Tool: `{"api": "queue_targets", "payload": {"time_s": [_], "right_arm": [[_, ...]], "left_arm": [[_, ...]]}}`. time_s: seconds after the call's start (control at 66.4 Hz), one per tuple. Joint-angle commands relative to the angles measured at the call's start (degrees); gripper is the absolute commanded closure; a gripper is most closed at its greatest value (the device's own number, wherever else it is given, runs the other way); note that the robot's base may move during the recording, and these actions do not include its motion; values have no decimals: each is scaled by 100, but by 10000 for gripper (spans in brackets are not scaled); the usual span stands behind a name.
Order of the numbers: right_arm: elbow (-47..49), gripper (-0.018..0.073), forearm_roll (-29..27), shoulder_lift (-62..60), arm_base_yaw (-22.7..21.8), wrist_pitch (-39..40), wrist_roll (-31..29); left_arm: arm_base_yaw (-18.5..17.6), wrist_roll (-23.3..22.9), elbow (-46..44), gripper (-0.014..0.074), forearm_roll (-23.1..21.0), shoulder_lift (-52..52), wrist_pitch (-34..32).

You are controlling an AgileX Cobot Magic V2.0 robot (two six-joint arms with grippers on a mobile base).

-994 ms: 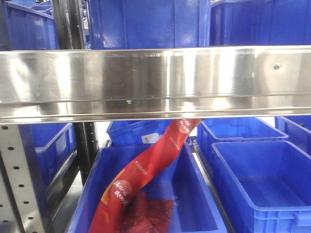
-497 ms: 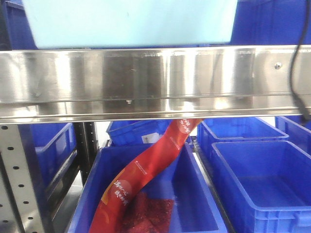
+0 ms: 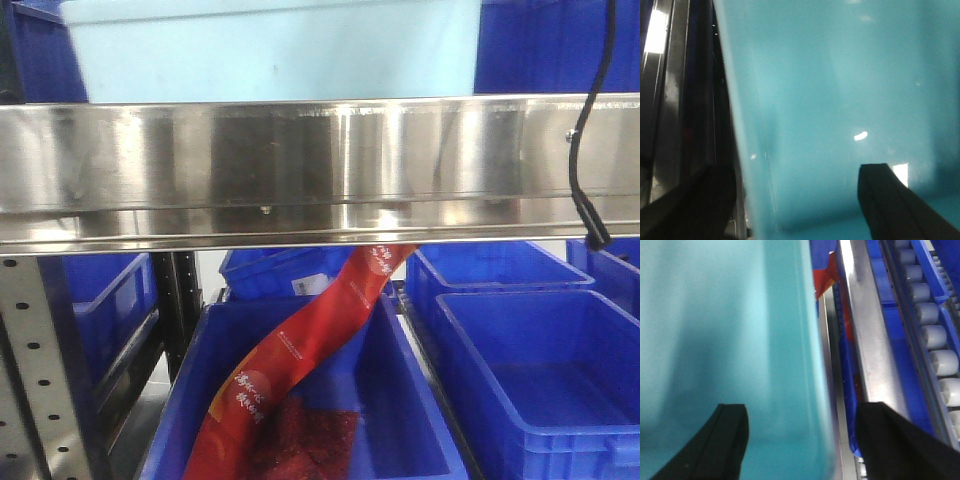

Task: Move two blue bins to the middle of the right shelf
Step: 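Raise the teal bin with both grippers above the upper shelf rail, then lower the teal bin onto the other teal bin with both grippers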

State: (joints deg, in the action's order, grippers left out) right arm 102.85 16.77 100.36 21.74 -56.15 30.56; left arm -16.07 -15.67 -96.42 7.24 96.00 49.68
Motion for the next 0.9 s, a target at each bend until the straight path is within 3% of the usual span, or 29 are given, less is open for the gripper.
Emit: {"api": "queue_targets", "payload": {"time_s": [0.0, 0.286, 0.407, 0.557, 0.588, 0.799, 0.889], "right_arm": [[203, 186, 262, -39, -6, -117, 22], [943, 205, 293, -165, 17, -388, -119], [961, 363, 279, -228, 17, -410, -119], [961, 675, 186, -251, 17, -653, -119], [961, 727, 156, -268, 17, -707, -119], [961, 722, 66, -544, 119, -577, -119], [949, 722, 374, -688, 299, -642, -132]], "left_arm": [[-31, 7, -151, 167, -39, -125, -65], [-31, 7, -873, 204, -18, -396, -54], [-31, 7, -956, 390, -18, -487, -30], [-31, 7, -956, 709, -65, -536, 312], [-31, 7, -956, 707, -65, -563, 367], [-31, 7, -956, 707, -65, -823, 406], [-31, 7, -854, 707, -65, -1046, 390]]}}
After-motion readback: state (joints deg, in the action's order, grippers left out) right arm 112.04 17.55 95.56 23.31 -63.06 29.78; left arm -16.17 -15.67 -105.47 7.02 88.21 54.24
